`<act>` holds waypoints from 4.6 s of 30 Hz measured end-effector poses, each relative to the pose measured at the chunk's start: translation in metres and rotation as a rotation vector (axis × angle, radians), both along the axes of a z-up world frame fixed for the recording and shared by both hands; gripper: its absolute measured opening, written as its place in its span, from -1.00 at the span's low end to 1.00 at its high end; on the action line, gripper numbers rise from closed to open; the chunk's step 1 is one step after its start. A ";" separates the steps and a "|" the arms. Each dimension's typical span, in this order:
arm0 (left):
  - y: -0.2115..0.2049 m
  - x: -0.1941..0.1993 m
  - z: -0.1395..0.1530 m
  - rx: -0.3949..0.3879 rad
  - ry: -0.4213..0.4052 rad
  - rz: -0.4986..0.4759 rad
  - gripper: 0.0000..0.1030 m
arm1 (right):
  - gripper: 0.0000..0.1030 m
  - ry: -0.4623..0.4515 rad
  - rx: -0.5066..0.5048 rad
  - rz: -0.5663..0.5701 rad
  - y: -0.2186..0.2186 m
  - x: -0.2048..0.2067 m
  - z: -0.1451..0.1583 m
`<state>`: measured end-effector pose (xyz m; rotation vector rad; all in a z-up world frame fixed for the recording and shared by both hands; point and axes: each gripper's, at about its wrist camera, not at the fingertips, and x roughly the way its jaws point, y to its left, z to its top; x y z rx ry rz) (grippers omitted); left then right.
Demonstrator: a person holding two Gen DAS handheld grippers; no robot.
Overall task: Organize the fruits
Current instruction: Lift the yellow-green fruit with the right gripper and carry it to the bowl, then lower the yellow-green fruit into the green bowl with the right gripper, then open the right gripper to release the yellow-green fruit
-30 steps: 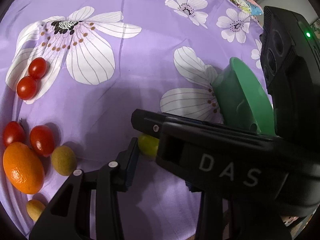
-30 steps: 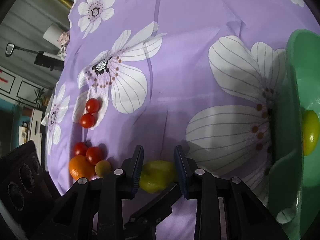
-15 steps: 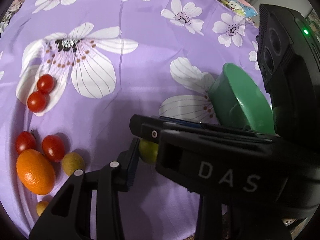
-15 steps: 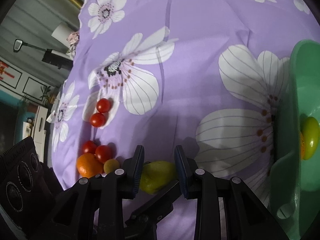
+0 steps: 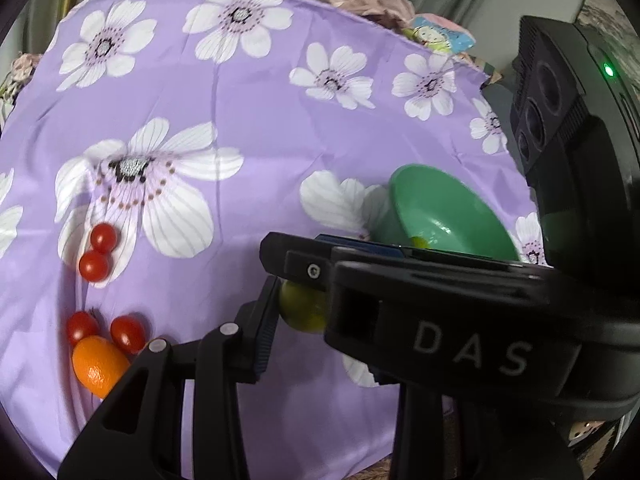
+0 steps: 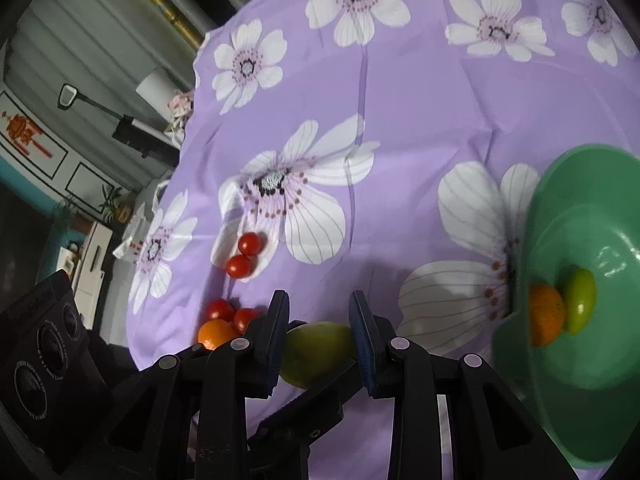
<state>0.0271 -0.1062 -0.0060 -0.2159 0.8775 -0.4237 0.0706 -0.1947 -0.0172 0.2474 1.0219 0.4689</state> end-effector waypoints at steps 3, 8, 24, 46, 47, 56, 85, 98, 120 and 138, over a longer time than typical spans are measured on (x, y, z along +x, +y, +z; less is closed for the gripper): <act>-0.008 0.000 0.010 0.013 -0.029 -0.015 -0.28 | -0.35 -0.038 0.014 -0.014 -0.007 -0.005 0.011; -0.024 -0.001 0.024 0.032 -0.066 -0.052 -0.28 | -0.35 -0.080 0.042 -0.048 -0.024 -0.009 0.023; -0.100 0.009 0.044 0.082 -0.145 -0.207 -0.28 | -0.35 -0.151 0.120 -0.222 -0.105 -0.017 0.042; -0.149 0.035 0.020 0.039 -0.028 -0.313 -0.28 | -0.35 -0.064 0.102 -0.336 -0.160 -0.006 0.016; -0.150 0.036 0.019 0.040 -0.023 -0.316 -0.28 | -0.35 -0.059 0.097 -0.339 -0.161 -0.005 0.015; -0.159 0.045 0.008 0.031 0.031 -0.336 -0.28 | -0.35 -0.016 0.080 -0.360 -0.169 0.001 0.004; -0.173 0.056 -0.008 0.037 0.137 -0.373 -0.28 | -0.35 0.080 0.063 -0.404 -0.183 0.008 -0.016; -0.175 0.062 -0.019 0.013 0.198 -0.370 -0.28 | -0.35 0.128 0.030 -0.412 -0.182 0.012 -0.024; -0.179 0.063 -0.022 0.037 0.212 -0.327 -0.32 | -0.32 0.144 0.040 -0.411 -0.186 0.015 -0.029; -0.142 0.032 0.020 0.204 -0.027 -0.187 0.19 | -0.02 0.021 0.040 -0.419 -0.173 0.006 -0.002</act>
